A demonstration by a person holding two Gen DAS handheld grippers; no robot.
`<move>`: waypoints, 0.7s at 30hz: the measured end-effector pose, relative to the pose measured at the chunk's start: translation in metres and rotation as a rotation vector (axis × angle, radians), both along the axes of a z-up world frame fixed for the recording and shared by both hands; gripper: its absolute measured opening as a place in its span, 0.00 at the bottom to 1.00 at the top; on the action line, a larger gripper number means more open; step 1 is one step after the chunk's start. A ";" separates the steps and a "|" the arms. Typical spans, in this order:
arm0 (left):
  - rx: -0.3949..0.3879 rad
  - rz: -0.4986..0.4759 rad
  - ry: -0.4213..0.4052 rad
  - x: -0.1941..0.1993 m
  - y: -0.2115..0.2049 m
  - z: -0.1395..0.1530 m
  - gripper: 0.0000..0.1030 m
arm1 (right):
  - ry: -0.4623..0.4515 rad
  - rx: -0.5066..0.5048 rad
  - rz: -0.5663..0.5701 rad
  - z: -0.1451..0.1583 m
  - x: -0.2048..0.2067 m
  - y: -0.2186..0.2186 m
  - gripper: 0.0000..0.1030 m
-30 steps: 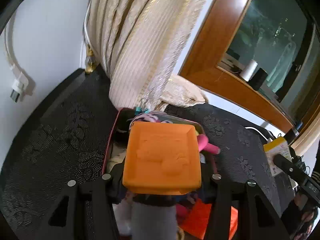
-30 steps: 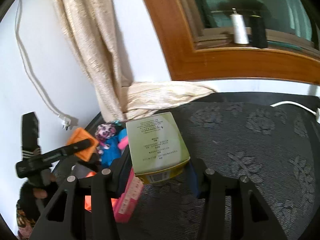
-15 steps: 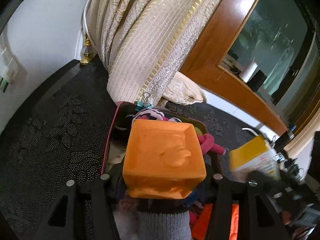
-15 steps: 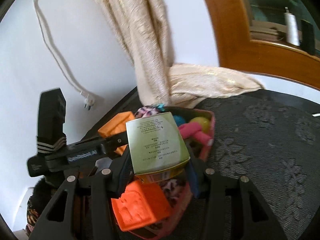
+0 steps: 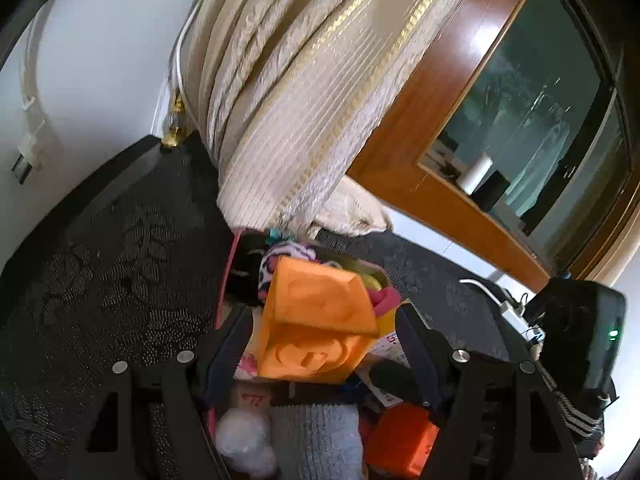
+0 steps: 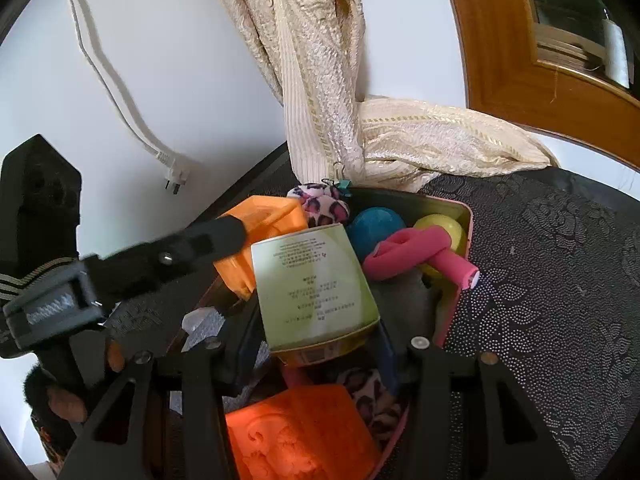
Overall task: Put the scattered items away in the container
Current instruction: 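Carry the light orange block and yellow-green box over the red tin and open both tools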
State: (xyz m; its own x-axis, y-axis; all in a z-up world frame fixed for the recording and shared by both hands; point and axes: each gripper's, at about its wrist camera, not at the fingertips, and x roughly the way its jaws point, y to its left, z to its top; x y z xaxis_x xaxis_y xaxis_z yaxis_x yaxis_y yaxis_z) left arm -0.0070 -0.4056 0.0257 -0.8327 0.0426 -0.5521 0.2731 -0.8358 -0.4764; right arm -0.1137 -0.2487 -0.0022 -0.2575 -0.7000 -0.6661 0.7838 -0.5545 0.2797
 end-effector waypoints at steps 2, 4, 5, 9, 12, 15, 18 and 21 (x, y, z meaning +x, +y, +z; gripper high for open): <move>0.000 0.000 -0.014 -0.002 0.001 -0.004 0.73 | 0.008 0.015 0.001 -0.004 0.002 -0.001 0.51; -0.001 -0.001 -0.026 -0.004 0.001 -0.007 0.73 | 0.019 0.032 0.003 -0.008 0.005 -0.003 0.50; -0.001 -0.001 -0.033 -0.005 0.002 -0.009 0.73 | 0.025 0.041 0.004 -0.010 0.006 -0.003 0.50; 0.001 0.003 -0.034 -0.005 0.002 -0.011 0.73 | 0.046 0.024 0.014 -0.004 0.010 0.001 0.52; -0.003 0.014 -0.013 0.002 0.001 -0.005 0.73 | 0.073 0.003 0.006 0.009 0.013 0.013 0.62; -0.024 0.031 0.024 0.015 0.004 0.006 0.73 | 0.129 -0.026 -0.027 0.026 0.017 0.033 0.62; -0.054 0.064 0.047 0.027 0.006 0.014 0.73 | 0.152 -0.046 -0.104 0.037 0.012 0.049 0.62; -0.067 0.087 0.025 0.026 0.005 0.011 0.73 | 0.135 -0.023 -0.101 0.034 0.007 0.045 0.62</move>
